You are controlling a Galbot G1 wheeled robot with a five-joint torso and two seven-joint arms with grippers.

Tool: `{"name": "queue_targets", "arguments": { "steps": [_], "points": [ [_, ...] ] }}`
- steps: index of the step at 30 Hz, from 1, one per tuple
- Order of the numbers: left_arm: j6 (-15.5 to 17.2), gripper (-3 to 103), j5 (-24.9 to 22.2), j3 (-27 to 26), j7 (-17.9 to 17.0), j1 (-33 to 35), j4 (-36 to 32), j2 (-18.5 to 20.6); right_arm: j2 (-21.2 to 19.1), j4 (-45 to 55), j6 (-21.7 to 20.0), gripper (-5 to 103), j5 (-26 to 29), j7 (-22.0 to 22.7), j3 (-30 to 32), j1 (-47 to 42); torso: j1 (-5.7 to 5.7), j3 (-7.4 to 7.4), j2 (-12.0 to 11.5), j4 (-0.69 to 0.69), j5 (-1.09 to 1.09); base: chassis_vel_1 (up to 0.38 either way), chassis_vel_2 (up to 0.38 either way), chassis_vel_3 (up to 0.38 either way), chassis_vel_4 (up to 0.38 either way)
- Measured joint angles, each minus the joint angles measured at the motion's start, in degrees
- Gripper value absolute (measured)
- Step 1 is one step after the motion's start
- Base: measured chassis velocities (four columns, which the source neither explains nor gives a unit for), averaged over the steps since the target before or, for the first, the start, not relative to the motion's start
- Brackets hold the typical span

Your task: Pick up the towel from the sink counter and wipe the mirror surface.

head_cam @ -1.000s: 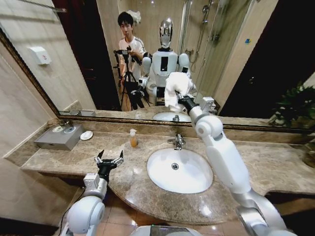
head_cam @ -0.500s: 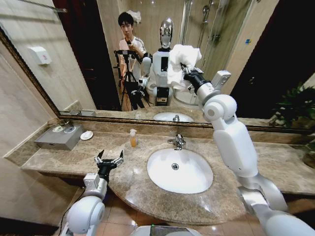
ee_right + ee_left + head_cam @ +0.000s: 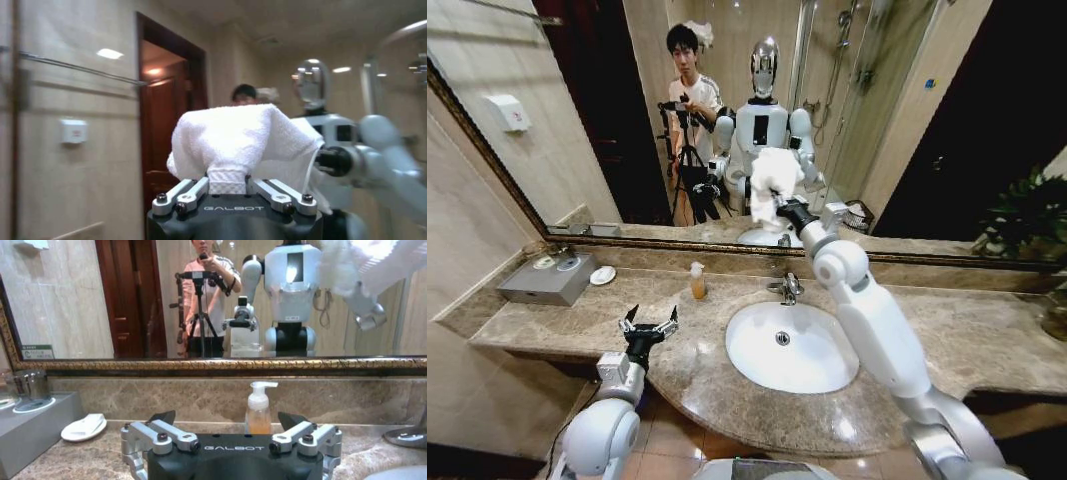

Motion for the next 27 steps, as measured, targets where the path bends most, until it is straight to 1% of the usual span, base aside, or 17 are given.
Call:
{"name": "queue_targets", "arguments": {
  "steps": [2,6,9,11,14,15,16,18,22,27],
  "points": [
    [0.0,100,0.0,0.0,0.0,0.0,0.0,0.0,0.4,1.4,1.1,12,-0.8,-1.0,-1.7,-1.2,0.0,0.0,0.0,-0.01,0.0,0.0,0.0,0.0,0.0],
    [0.0,100,0.0,0.0,0.0,0.0,0.0,0.0,0.8,2.3,2.0,12,-1.9,-1.9,-3.2,-2.9,0.0,0.0,0.0,-0.01,-0.01,0.0,0.0,0.0,0.0],
    [0.0,100,0.0,0.0,0.0,0.0,0.0,0.0,1.5,3.4,3.5,12,-4.3,-2.8,-4.2,-6.9,0.0,0.0,0.0,-0.01,0.0,0.0,0.0,0.0,0.0],
    [0.0,100,0.0,0.0,0.0,0.0,0.0,0.0,1.7,3.8,3.9,12,-5.2,-3.0,-4.1,-8.3,0.0,0.0,0.0,0.0,0.0,0.0,0.0,0.0,0.0],
    [0.0,100,0.0,0.0,0.0,0.0,0.0,0.0,1.6,5.6,4.7,12,-8.1,-4.5,-1.2,-14.4,0.0,0.0,0.0,-0.03,0.0,0.0,0.0,0.0,0.0],
    [0.0,100,0.0,0.0,0.0,0.0,0.0,0.0,1.6,5.6,4.7,12,-8.1,-4.5,-1.2,-14.4,0.0,0.0,0.0,-0.03,0.0,0.0,0.0,0.0,0.0],
    [0.0,100,0.0,0.0,0.0,0.0,0.0,0.0,1.6,5.9,4.7,12,-8.5,-4.8,-0.5,-15.7,0.0,0.0,0.0,-0.05,0.01,0.0,0.0,0.0,0.0],
    [0.0,100,0.0,0.0,0.0,0.0,0.0,0.0,2.0,6.4,4.4,12,-9.7,-5.5,0.6,-18.1,0.0,0.0,0.0,-0.05,0.01,0.0,0.0,0.0,0.0],
    [0.0,100,0.0,0.0,0.0,0.0,0.0,0.0,2.6,5.9,4.7,12,-12.5,-6.6,0.7,-19.1,0.0,0.0,0.0,0.0,0.01,0.0,0.0,0.0,0.0],
    [0.0,100,0.0,0.0,0.0,0.0,0.0,0.0,3.0,6.0,4.8,12,-13.2,-7.1,0.9,-19.8,0.0,0.0,0.0,0.0,0.01,0.0,0.0,0.0,0.0]
  ]
}}
